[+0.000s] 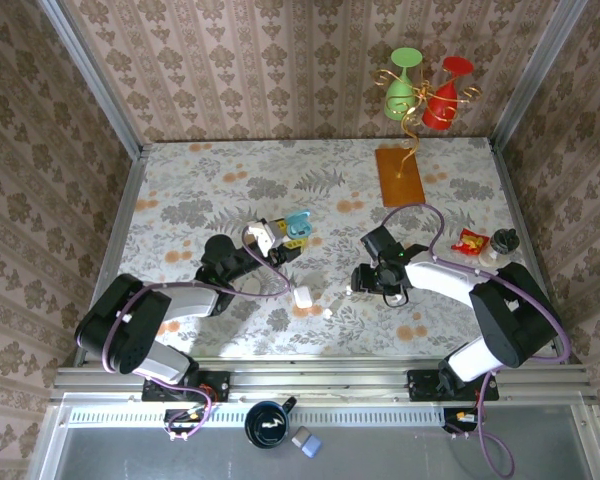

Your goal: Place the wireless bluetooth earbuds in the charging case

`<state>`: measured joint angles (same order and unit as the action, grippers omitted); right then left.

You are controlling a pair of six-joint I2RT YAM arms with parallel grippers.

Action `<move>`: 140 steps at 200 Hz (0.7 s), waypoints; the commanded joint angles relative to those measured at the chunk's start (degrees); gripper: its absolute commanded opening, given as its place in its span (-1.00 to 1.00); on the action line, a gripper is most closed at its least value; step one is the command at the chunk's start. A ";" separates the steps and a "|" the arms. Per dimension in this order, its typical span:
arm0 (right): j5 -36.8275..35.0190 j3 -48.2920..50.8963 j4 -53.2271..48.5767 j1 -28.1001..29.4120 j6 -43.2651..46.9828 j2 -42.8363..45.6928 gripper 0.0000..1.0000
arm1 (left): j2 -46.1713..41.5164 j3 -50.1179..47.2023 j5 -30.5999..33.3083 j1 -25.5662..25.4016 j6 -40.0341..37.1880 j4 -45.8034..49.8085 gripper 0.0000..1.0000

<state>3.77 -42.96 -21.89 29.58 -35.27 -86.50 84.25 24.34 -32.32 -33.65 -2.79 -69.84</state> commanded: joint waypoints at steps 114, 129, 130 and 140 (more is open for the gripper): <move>-5.33 -3.21 -4.53 4.58 1.57 1.77 0.14 | 0.90 0.54 -1.23 0.69 1.03 -2.31 -0.62; -5.51 -3.56 -4.57 4.78 1.83 1.39 0.14 | 0.92 0.54 -1.42 0.78 1.08 -2.37 -0.62; -5.52 -3.63 -4.61 4.83 1.89 1.36 0.14 | 0.92 0.54 -1.43 0.78 1.10 -2.38 -0.62; -5.99 -4.08 -5.18 4.87 1.96 1.07 0.14 | 0.92 0.54 -1.40 0.86 1.11 -2.36 -0.62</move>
<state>0.16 -45.08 -25.54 34.00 -34.39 -85.32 84.68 24.34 -32.51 -33.32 -2.72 -69.93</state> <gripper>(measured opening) 0.571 0.375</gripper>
